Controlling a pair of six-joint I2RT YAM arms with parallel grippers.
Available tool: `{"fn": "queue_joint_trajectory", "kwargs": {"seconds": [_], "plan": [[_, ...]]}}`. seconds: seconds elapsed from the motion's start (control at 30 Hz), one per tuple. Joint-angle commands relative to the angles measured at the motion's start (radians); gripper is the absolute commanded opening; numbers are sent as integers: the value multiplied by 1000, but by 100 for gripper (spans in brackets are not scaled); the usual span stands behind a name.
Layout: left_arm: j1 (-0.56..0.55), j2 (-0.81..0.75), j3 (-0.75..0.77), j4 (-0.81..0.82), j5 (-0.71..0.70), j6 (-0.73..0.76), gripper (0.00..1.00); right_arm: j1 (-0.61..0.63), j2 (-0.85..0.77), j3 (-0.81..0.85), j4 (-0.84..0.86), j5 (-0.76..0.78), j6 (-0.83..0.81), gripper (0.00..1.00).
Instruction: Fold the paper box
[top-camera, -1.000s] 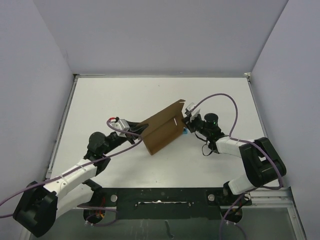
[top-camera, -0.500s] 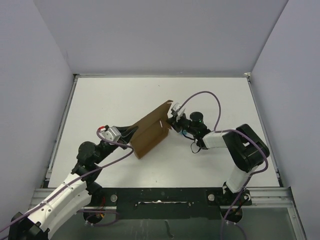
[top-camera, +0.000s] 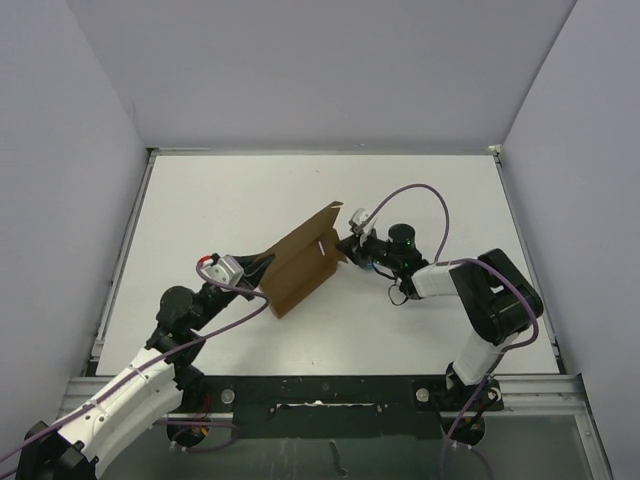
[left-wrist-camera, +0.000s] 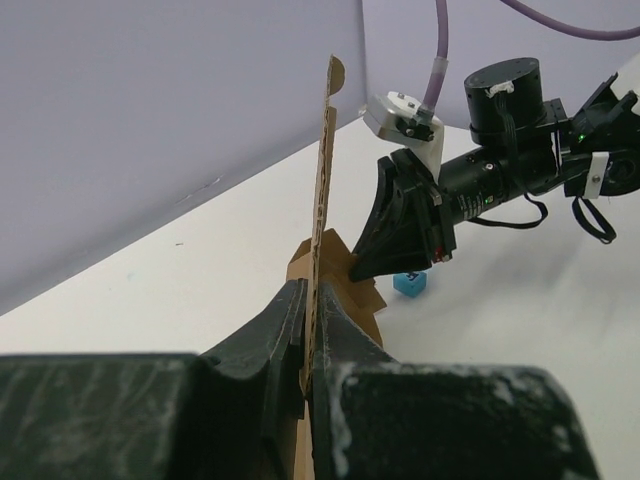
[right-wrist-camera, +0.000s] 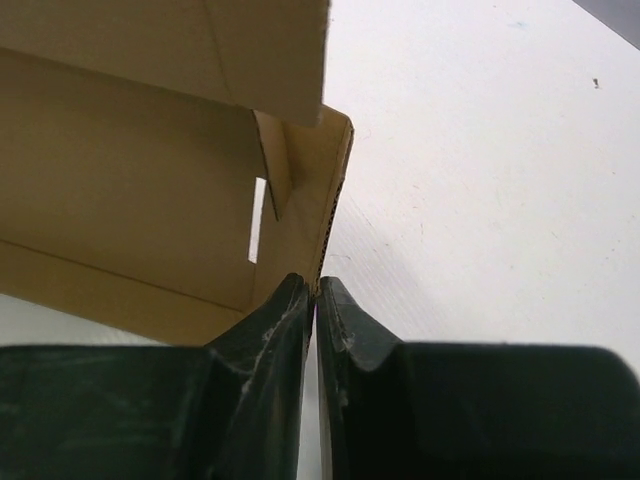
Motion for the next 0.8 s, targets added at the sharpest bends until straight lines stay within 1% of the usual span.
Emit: {"fn": "queue_joint_trajectory", "kwargs": {"seconds": [0.0,0.27,0.37,0.5,0.6,0.67,0.7,0.73,0.77], "plan": [[-13,7,-1,2,17,16,0,-16,-79,-11,-4,-151,-9,12],[-19,-4,1,-3,24,23,0,-85,-119,35,-159,-327,-78,29],[-21,-8,3,-5,24,26,0,-127,-138,56,-224,-406,-111,37],[-21,-10,6,-8,21,30,0,-221,-193,110,-367,-581,-175,46],[-20,-12,6,-6,20,30,0,-291,-221,160,-507,-692,-232,50],[-21,-13,4,-2,22,29,0,-309,-223,190,-573,-673,-249,51],[-20,-13,4,0,23,28,0,-307,-212,208,-583,-627,-225,51],[-21,-13,4,1,24,29,0,-303,-188,230,-589,-551,-188,49],[-21,-13,4,2,26,27,0,-296,-150,265,-610,-506,-154,41]]}}
